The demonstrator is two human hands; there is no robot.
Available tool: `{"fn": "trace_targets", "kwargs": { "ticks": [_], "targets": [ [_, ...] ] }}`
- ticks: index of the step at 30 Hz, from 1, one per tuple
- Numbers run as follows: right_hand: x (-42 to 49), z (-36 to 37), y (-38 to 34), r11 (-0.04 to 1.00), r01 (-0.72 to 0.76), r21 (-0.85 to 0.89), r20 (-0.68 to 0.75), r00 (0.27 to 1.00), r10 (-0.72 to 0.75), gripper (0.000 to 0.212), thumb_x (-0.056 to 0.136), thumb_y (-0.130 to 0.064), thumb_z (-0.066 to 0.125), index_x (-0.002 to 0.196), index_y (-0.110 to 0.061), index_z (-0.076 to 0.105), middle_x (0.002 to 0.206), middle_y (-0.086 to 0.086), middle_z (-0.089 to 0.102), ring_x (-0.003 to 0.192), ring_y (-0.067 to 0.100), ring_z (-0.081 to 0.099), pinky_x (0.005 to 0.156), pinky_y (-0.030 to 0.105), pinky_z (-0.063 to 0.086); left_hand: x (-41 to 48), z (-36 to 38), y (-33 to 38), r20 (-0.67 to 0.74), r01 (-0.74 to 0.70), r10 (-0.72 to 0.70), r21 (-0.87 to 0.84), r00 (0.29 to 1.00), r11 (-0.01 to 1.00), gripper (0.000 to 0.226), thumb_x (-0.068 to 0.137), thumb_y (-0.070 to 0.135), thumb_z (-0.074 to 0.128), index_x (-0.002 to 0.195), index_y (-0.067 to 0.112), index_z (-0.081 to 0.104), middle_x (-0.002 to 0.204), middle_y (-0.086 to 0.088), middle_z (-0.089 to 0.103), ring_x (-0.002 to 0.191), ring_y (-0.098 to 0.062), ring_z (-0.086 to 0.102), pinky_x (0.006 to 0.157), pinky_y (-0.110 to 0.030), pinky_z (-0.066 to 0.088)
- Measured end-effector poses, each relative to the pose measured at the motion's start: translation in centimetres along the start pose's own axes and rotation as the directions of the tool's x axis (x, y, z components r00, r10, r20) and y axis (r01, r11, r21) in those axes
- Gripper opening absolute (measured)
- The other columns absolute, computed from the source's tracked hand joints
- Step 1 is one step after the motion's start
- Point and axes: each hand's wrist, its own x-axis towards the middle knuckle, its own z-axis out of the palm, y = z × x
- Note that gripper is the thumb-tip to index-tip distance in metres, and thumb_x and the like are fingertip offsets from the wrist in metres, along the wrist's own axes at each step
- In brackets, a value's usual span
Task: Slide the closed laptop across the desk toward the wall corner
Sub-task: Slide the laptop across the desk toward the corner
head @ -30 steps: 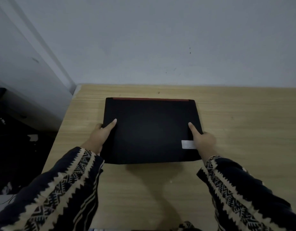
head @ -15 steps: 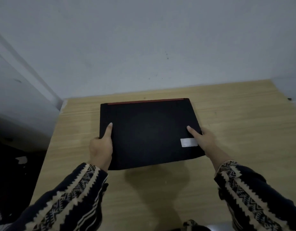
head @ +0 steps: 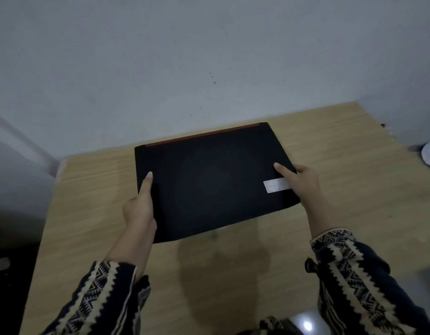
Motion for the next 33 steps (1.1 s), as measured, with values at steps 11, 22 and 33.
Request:
{"fn": "trace_targets", "kwargs": {
  "ticks": [11,22,33],
  "targets": [
    [6.9,-9.3,2.6,0.998,-0.027,0.062,-0.054,0.998,0.031,0.048,0.071,-0.059,0.077,0.097,-0.019,0.078,0.094,-0.003,0.078,0.093,0.019,0.073,0.088,0.042,0.059,-4.5,11.1,-1.4,0.074,0.003,-0.002,-0.008,0.997,1.0,0.039,0.075,0.042,0.08,0.073,0.016,0.051,0.079,0.005,0.054,0.065,-0.01,0.05,0.067,-0.027,0.041],
    [18.6,-21.0,5.7,0.997,-0.077,0.002,-0.059,0.995,0.077,0.062,0.062,-0.069,0.074,0.097,-0.019,0.079,0.094,-0.003,0.077,0.093,0.021,0.072,0.09,0.048,0.058,-9.0,26.1,-5.6,0.09,0.068,-0.067,-0.004,0.994,0.998,0.04,0.074,0.041,0.081,0.093,0.011,0.06,0.084,0.003,0.06,0.072,-0.013,0.056,0.057,-0.023,0.043],
    [26.9,-25.9,8.9,0.994,-0.094,-0.049,-0.059,0.994,0.091,0.047,0.078,-0.057,0.075,0.104,-0.018,0.078,0.095,-0.004,0.075,0.095,0.021,0.07,0.088,0.042,0.057,-10.2,36.3,-8.4,0.058,0.108,-0.111,0.05,0.992,0.993,0.037,0.074,0.039,0.081,0.089,0.011,0.061,0.085,0.001,0.062,0.072,-0.013,0.058,0.068,-0.029,0.047]
  ]
}}
